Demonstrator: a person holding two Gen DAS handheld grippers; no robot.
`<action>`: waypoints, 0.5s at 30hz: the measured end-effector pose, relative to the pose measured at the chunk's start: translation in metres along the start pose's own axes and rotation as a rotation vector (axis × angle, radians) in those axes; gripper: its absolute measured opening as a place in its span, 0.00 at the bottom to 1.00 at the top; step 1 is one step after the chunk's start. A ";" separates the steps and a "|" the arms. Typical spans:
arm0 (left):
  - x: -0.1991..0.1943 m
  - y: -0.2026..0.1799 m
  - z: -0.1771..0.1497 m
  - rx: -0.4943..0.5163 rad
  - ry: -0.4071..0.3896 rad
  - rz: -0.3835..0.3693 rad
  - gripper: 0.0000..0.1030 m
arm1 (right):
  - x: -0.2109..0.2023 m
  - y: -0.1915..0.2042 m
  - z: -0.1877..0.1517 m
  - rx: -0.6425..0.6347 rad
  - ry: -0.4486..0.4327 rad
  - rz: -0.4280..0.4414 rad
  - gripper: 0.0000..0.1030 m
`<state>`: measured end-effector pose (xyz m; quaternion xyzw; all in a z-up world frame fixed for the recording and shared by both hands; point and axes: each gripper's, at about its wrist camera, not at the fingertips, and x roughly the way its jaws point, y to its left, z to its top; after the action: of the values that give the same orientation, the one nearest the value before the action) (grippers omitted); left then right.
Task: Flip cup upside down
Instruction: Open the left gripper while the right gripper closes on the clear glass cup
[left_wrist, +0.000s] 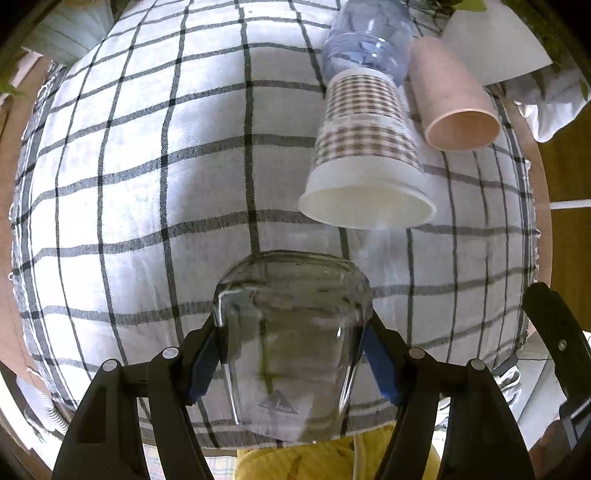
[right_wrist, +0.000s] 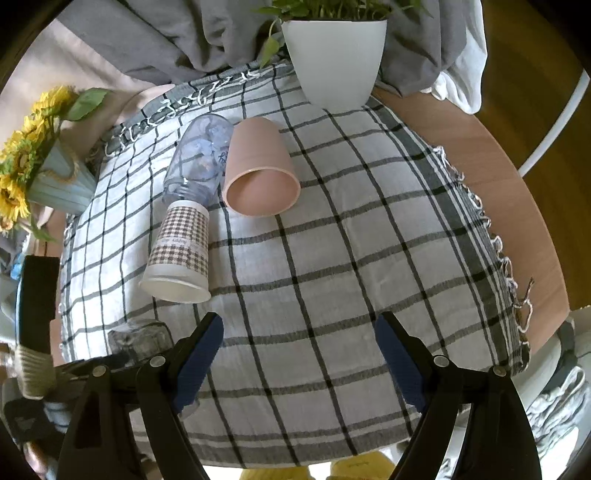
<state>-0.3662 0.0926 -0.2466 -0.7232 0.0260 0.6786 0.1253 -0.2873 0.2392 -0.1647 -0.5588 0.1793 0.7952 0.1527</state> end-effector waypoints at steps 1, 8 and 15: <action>0.002 0.000 0.002 -0.001 0.004 0.000 0.65 | 0.001 0.001 0.001 -0.001 0.003 -0.001 0.82; -0.002 -0.011 0.009 0.041 -0.021 0.025 0.84 | 0.004 0.006 0.004 -0.016 0.010 -0.002 0.82; -0.039 -0.012 -0.010 0.036 -0.130 0.022 0.85 | -0.010 0.006 0.002 -0.021 -0.014 0.036 0.82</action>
<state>-0.3571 0.0969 -0.2057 -0.6749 0.0377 0.7250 0.1323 -0.2882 0.2345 -0.1540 -0.5514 0.1800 0.8036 0.1337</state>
